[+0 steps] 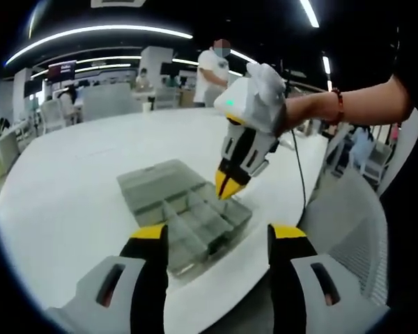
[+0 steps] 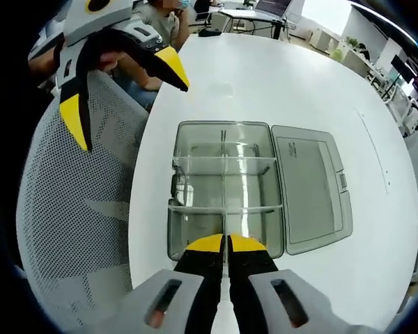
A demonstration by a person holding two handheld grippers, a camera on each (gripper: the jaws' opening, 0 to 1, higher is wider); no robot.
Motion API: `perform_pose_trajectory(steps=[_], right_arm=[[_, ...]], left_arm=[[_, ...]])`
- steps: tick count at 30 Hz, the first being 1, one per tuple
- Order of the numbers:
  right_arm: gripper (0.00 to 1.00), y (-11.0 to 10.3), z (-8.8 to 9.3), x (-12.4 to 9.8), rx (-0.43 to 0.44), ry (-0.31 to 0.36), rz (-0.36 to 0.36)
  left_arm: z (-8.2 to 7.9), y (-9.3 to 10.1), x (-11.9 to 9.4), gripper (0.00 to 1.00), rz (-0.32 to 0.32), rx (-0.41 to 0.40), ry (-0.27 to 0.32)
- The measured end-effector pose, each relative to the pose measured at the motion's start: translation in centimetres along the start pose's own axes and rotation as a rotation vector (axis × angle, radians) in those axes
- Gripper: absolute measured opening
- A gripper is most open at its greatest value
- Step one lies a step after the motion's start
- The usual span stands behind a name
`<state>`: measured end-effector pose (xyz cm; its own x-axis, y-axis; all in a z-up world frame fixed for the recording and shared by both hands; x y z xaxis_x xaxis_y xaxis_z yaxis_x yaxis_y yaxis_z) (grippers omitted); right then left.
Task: Insert the divider into the dual guide fixture by aligning both edges with the guide slots and pushing it downward to the bottom, including one-sided entry, uneven engagement, binding, and posture correction.
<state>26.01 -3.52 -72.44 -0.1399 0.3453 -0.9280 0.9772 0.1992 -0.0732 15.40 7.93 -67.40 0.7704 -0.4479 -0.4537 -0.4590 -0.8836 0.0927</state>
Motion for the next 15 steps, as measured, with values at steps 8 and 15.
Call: perform_pose_trajectory(steps=[8,15], right_arm=[[0.00,-0.11,0.21,0.63,0.008,-0.007,0.013],[0.00,-0.12,0.24,0.64,0.019,0.008,0.013]], left_arm=[[0.41,-0.51,0.08,0.56,-0.021,-0.020,-0.021],[0.64,-0.38,0.23,0.56,-0.010,-0.009,-0.035]])
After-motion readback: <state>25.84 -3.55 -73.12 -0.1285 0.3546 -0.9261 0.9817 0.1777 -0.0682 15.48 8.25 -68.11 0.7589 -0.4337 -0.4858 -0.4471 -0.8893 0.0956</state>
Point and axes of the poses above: the point that each gripper's makers call its tool centre point, and the gripper's own axes: x roughly forward along the fingers, y roughly to its right, z roughly out of its underside, the point moved 5 cm from there along -x, roughly backward along the fingers, and after that the axes turned 7 degrees about -z, right-handed, at the moved point
